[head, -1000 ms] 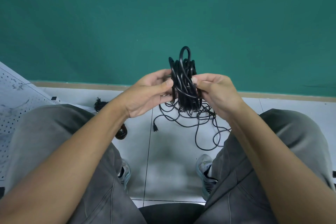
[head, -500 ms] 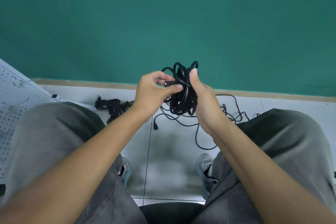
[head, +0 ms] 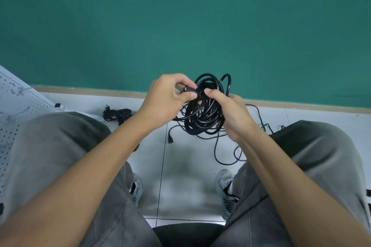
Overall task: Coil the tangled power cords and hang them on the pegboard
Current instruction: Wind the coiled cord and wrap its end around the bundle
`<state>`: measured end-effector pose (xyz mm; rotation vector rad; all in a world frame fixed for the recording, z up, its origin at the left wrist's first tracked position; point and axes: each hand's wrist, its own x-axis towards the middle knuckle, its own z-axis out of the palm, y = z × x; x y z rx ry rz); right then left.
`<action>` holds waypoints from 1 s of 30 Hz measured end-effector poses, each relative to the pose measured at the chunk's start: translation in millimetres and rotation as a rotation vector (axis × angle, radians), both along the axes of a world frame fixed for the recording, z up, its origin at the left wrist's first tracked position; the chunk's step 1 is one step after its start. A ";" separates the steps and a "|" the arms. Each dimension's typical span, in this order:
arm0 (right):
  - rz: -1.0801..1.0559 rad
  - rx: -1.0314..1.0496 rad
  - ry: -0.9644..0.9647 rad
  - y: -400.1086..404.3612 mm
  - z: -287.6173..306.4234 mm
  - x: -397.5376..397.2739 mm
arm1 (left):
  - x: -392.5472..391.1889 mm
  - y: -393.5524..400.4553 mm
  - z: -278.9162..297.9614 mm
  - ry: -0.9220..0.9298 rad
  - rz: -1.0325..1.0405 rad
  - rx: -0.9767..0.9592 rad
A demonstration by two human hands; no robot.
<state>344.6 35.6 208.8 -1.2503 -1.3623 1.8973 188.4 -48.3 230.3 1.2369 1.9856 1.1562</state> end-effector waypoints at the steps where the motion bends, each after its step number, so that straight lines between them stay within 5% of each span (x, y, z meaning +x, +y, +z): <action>1: 0.005 0.005 -0.014 1.0 -0.7 0.6 | 0.4 -0.6 1.0 0.042 -0.011 0.007; 9: 0.113 0.081 -0.042 7.9 -3.3 -1.0 | -10.4 -3.2 5.6 0.107 0.032 0.106; 14: 0.199 -0.086 0.139 13.4 -3.2 -5.4 | -12.8 6.3 -7.2 -0.207 0.098 0.139; 20: 0.328 -0.194 0.205 23.4 -2.1 -22.1 | -10.4 10.6 -28.3 -0.850 -0.222 -0.093; 25: 0.339 0.030 0.018 37.0 -20.7 -50.9 | -33.8 16.6 -43.5 -0.811 -0.072 -0.147; 30: 0.466 -0.046 -0.052 53.1 -64.2 -80.0 | -55.7 22.6 -88.0 -0.868 0.209 -0.122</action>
